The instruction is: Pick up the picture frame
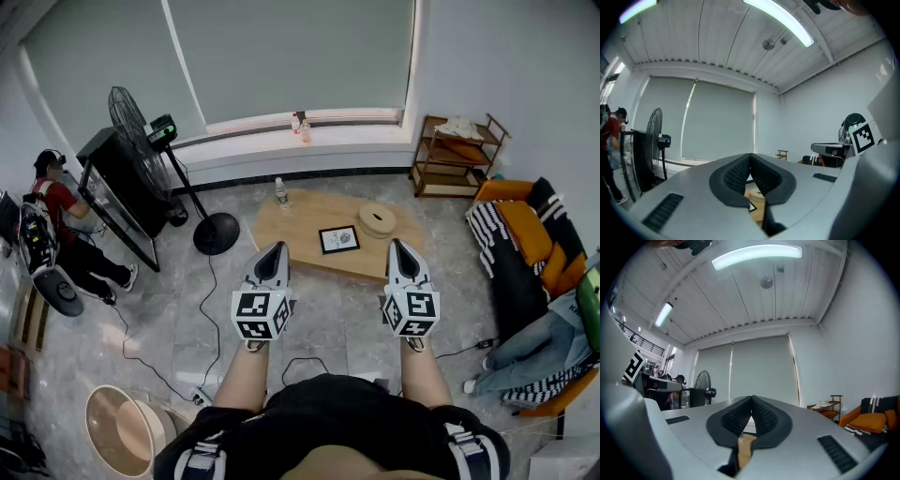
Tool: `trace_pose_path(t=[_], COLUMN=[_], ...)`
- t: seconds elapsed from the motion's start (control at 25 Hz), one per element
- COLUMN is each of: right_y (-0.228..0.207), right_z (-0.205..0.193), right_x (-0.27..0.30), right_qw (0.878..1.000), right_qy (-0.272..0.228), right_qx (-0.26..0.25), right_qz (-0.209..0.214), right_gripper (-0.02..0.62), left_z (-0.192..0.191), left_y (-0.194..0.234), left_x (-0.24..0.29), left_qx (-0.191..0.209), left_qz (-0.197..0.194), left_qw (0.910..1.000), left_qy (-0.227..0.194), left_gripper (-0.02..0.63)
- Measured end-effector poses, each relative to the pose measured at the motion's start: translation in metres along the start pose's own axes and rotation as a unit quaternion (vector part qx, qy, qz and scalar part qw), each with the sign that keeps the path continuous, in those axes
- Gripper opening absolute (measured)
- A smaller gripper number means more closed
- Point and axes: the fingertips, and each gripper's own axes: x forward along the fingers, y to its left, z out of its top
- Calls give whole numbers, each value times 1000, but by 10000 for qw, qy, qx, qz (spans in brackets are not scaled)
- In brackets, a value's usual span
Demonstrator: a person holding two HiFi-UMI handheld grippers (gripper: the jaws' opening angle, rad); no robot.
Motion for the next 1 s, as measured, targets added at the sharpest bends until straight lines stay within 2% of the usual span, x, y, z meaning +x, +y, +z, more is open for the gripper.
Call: trace_pose_path(t=[0.16,0.6,1.0], right_y=[5,35,84], right_z=[-1,5,-6], right_x=[-8,-15,-10], right_qw=[9999,10000,9999], right_qy=[-39,-29,86], right_qx=[99,-12,-49], right_qz=[11,81,-71], right_gripper=[16,17,17], left_z=[-4,-2,-14], left_y=[-3,3,44], left_x=[-10,-32,-50], left_qx=[7,-34,-147], left_qz=[16,-54,-299], left_qw=[10000,10000,9994], left_qy=[29,-13,-7], left_gripper=[21,21,21])
